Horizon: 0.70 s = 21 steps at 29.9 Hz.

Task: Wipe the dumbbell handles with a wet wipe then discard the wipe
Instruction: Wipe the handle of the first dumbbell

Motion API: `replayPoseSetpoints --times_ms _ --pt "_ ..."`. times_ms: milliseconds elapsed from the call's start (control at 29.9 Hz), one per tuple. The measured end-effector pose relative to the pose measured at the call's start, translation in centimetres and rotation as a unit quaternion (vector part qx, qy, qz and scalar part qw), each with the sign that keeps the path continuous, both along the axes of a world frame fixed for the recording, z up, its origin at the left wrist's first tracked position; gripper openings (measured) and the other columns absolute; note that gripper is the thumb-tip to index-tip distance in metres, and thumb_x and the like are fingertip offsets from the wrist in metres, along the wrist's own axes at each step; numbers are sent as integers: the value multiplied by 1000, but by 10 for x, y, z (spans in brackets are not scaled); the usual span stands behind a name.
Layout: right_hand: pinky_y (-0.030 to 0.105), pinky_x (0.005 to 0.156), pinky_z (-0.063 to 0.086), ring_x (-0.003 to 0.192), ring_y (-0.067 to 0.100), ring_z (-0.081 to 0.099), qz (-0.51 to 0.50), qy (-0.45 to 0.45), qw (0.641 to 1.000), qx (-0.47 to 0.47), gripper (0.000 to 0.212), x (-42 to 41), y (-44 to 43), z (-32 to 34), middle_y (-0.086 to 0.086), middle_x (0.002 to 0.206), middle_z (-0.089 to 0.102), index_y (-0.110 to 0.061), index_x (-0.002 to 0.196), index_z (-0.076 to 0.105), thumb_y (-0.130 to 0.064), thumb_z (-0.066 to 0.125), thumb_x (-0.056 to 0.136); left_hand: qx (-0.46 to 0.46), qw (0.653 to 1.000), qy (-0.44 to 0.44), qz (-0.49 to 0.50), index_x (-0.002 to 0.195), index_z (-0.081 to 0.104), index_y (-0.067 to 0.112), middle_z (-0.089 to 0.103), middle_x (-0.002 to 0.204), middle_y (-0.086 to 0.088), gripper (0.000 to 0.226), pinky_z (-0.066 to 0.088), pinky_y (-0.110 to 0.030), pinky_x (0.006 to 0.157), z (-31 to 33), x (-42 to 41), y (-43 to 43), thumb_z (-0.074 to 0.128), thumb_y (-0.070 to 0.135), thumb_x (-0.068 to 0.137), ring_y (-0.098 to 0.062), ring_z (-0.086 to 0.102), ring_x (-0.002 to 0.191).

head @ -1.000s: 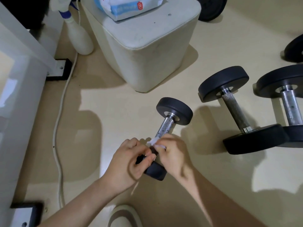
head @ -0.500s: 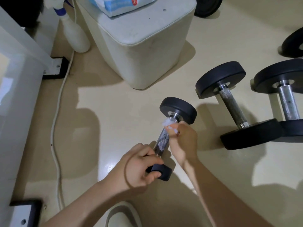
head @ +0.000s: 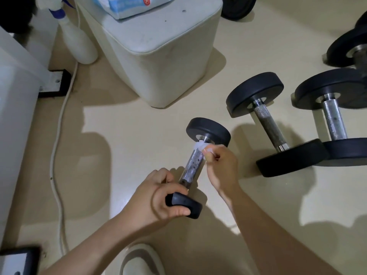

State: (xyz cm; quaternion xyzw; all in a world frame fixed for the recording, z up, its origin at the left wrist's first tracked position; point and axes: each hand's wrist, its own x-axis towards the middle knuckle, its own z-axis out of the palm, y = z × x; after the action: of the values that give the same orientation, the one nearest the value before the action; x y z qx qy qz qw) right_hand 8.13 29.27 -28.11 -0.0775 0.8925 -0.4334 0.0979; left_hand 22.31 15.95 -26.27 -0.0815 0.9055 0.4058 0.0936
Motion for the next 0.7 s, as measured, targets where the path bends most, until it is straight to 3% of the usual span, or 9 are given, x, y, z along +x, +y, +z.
replayPoseSetpoints --times_ms 67,134,167,301,401,468,568,635,702 --pt "13 66 38 64 0 51 42 -12 999 14 42 11 -2 4 1 74 58 -25 56 56 5 55 84 8 1000 2 23 101 64 44 44 94 15 43 36 -16 73 0 4 -6 64 65 63 -7 46 91" --pt "5 68 39 69 0 53 149 -13 989 22 20 30 -2 1 10 84 63 -3 72 68 7 56 83 29 997 9 64 100 62 48 46 95 12 38 39 -19 74 1 8 -12 67 58 64 -8 48 91" --pt "4 68 38 70 0 52 193 -40 980 6 15 29 -2 6 7 83 62 -2 78 70 3 57 84 41 995 11 88 98 62 52 47 97 12 34 39 -19 76 2 10 -15 68 54 65 -8 49 91" --pt "6 56 34 61 2 48 86 -47 995 -28 12 -7 -23 5 0 71 52 3 77 68 -3 60 85 39 991 13 129 101 62 54 49 103 14 40 42 -24 83 7 19 -27 68 27 73 -11 52 95" --pt "11 56 36 60 3 48 182 -17 983 7 13 26 -32 -3 0 69 52 6 68 63 2 62 80 -60 997 5 54 116 50 56 46 112 14 59 40 -20 82 19 24 -38 58 17 73 -14 53 97" --pt "13 62 39 65 4 50 262 3 965 9 12 37 -30 -2 -3 73 58 -1 71 69 1 62 80 -139 988 -44 -43 125 35 58 45 123 9 73 40 -18 85 28 26 -38 60 22 66 -19 52 105" --pt "4 55 31 59 -4 44 149 -6 988 -32 12 4 -41 3 6 70 49 13 76 63 6 56 84 -240 964 -60 -93 126 40 48 54 117 -2 71 53 -29 74 29 21 -27 74 46 63 -24 60 94" --pt "4 55 31 60 -3 43 174 15 985 -3 13 7 -44 3 13 72 46 13 75 62 6 56 84 -220 973 -31 -57 118 48 44 55 104 1 48 50 -28 62 25 15 -30 58 51 72 -24 62 81" --pt "4 66 35 71 2 42 296 34 954 35 14 25 -42 -1 -2 78 50 -5 81 70 -4 57 85 -195 980 -6 -39 116 49 45 57 102 4 40 45 -24 58 19 15 -39 45 52 77 -22 62 73"
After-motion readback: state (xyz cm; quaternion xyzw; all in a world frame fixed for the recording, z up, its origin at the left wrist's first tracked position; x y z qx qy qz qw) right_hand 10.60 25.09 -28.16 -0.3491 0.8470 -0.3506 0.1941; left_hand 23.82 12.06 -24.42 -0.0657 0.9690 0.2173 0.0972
